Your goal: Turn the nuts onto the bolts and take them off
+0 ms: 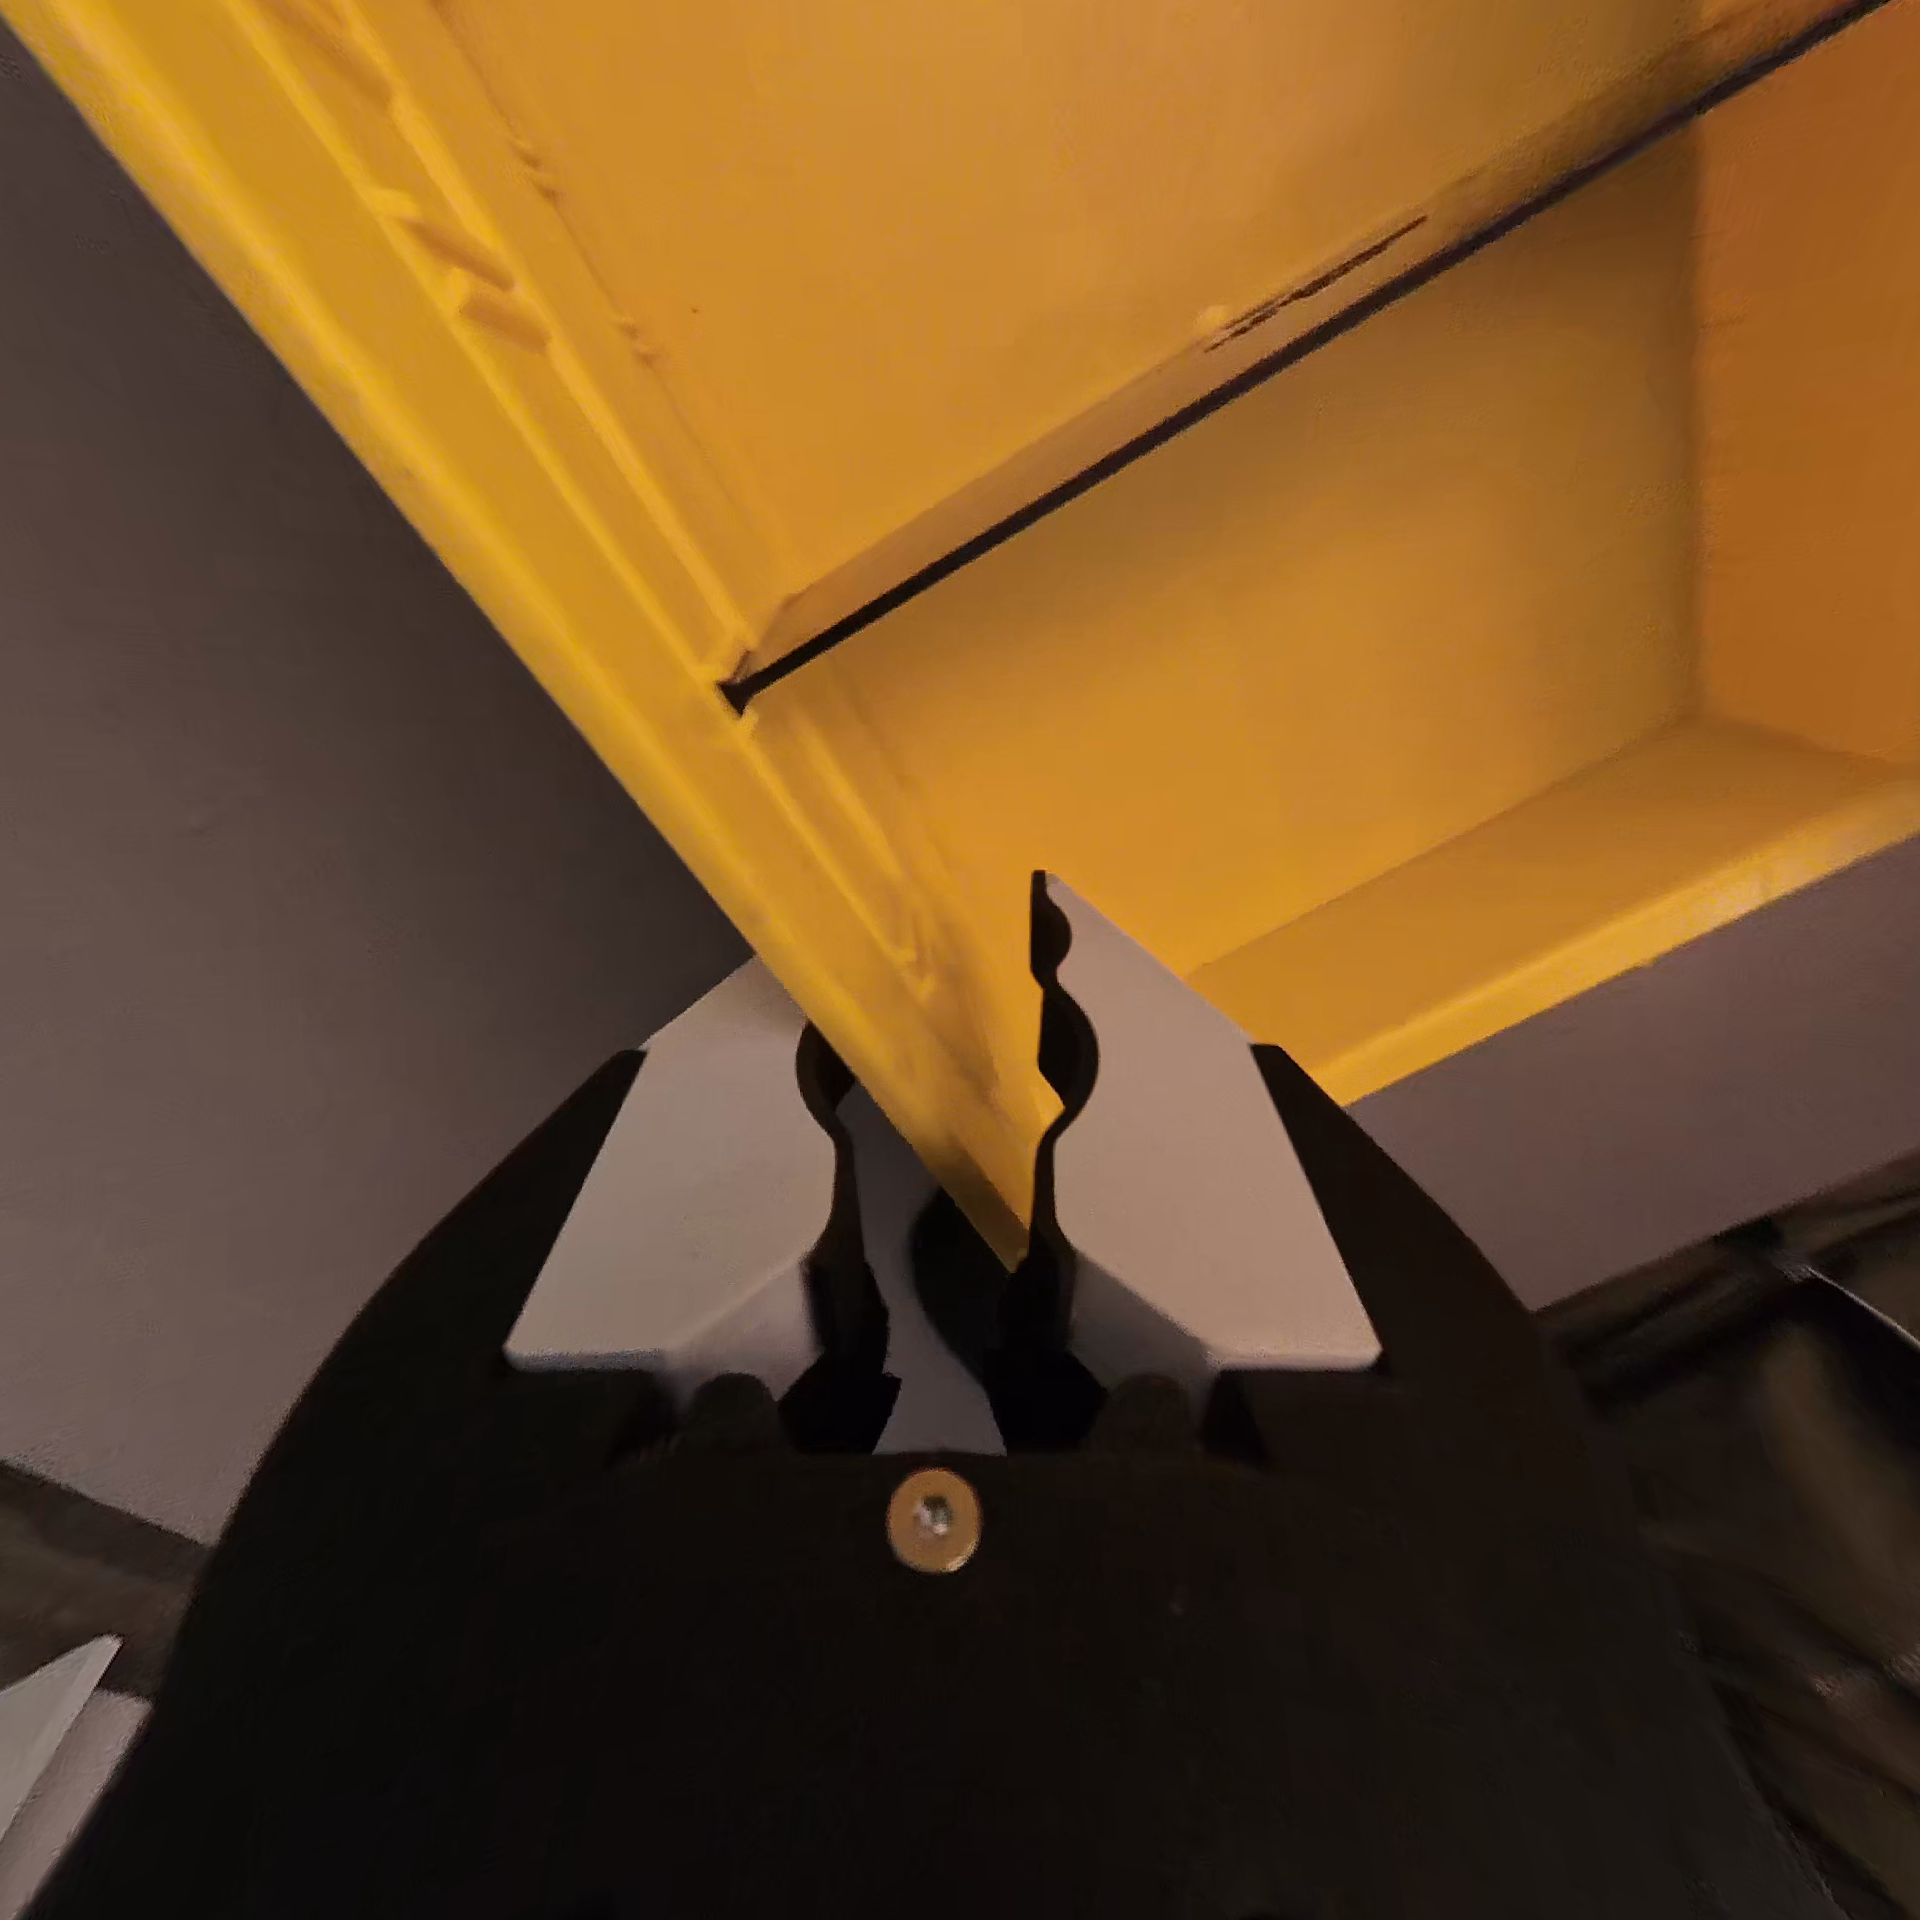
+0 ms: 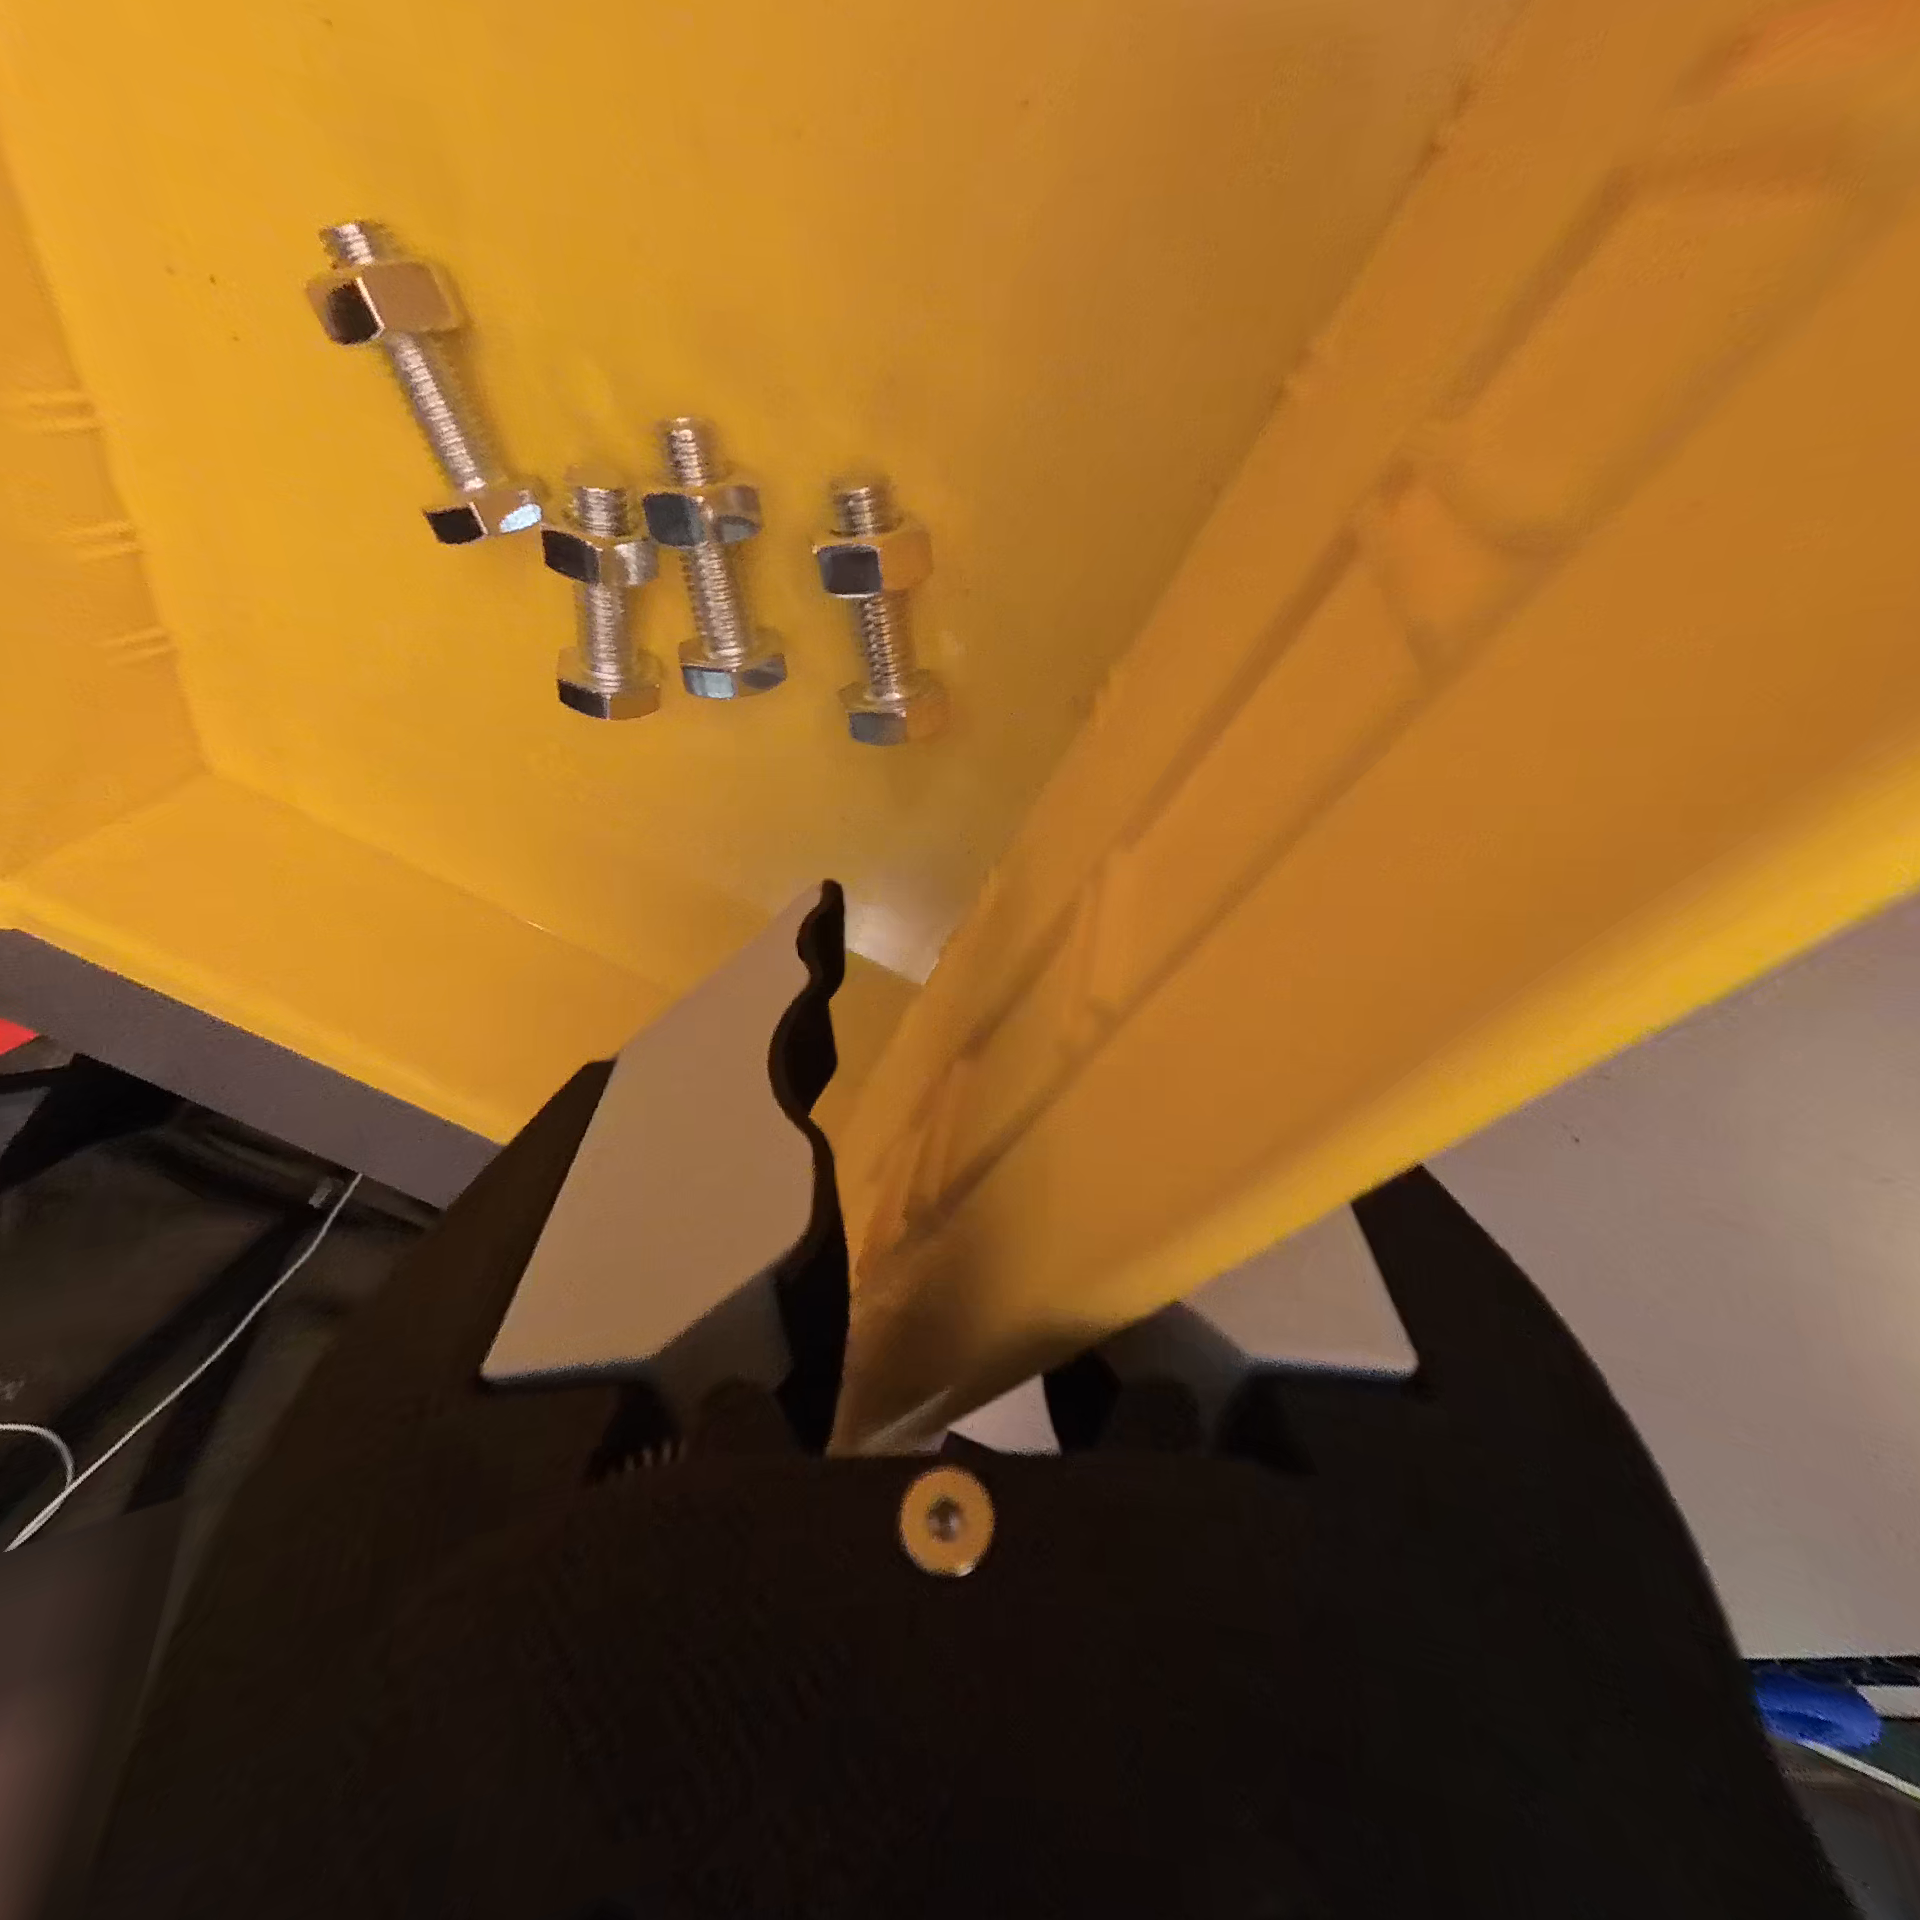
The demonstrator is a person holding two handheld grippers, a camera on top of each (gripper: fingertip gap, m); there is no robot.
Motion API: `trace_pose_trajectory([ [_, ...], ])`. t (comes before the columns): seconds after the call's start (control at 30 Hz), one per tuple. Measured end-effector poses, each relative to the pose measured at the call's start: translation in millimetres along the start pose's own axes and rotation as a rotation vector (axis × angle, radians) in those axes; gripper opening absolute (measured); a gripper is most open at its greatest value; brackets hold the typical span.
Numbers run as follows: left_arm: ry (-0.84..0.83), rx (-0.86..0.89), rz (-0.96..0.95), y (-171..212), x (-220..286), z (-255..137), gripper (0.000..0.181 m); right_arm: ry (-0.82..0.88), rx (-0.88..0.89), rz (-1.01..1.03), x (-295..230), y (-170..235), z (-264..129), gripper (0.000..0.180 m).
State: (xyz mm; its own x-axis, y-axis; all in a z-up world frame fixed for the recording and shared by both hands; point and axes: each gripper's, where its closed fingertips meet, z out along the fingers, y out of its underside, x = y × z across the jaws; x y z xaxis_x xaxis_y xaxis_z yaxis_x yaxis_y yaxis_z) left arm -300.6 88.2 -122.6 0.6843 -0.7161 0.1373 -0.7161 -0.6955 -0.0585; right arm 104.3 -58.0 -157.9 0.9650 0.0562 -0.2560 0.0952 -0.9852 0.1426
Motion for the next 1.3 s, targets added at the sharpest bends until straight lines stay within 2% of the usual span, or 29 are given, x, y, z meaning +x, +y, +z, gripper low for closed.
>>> trace_pose_trajectory([
  [0.03, 0.01, 0.007, 0.003, -2, 3, -1, 0.028, 0.006, 0.021, 0.002, 1, -3, -3, 0.043],
  [0.17, 0.016, 0.109, -0.007, -9, 4, -20, 0.029, 0.099, 0.223, 0.033, 11, -21, -39, 0.058],
  [0.3, 0.017, 0.28, -0.008, -12, 6, -59, 0.029, 0.242, 0.604, -0.047, -9, -44, -115, 0.062],
  [0.37, 0.012, 0.374, -0.004, -12, 6, -80, 0.028, 0.203, 0.863, -0.195, -55, -59, -157, 0.064],
  [0.43, 0.001, 0.462, 0.007, -11, 7, -99, 0.027, 0.058, 1.076, -0.378, -124, -62, -185, 0.079],
  [0.47, -0.006, 0.502, 0.011, -10, 7, -108, 0.027, -0.021, 1.123, -0.46, -158, -57, -190, 0.083],
  [0.57, -0.021, 0.611, 0.014, -7, 7, -132, 0.026, -0.291, 1.008, -0.673, -250, -31, -170, 0.082],
  [0.67, 0.0, 0.679, 0.03, -3, 15, -148, 0.026, -0.268, 0.8, -0.661, -278, -49, -134, 0.072],
  [0.73, -0.002, 0.693, 0.05, -1, 19, -151, 0.026, -0.198, 0.695, -0.595, -274, -75, -110, 0.061],
  [0.87, 0.0, 0.713, 0.088, -2, 28, -156, 0.026, -0.084, 0.454, -0.436, -248, -101, -67, 0.057],
  [1.17, 0.048, 0.726, 0.208, -3, 54, -162, 0.026, 0.04, 0.271, -0.346, -239, -103, -26, 0.052],
  [1.3, 0.074, 0.757, 0.265, -3, 67, -169, 0.025, 0.087, 0.226, -0.285, -233, -114, -5, 0.04],
])
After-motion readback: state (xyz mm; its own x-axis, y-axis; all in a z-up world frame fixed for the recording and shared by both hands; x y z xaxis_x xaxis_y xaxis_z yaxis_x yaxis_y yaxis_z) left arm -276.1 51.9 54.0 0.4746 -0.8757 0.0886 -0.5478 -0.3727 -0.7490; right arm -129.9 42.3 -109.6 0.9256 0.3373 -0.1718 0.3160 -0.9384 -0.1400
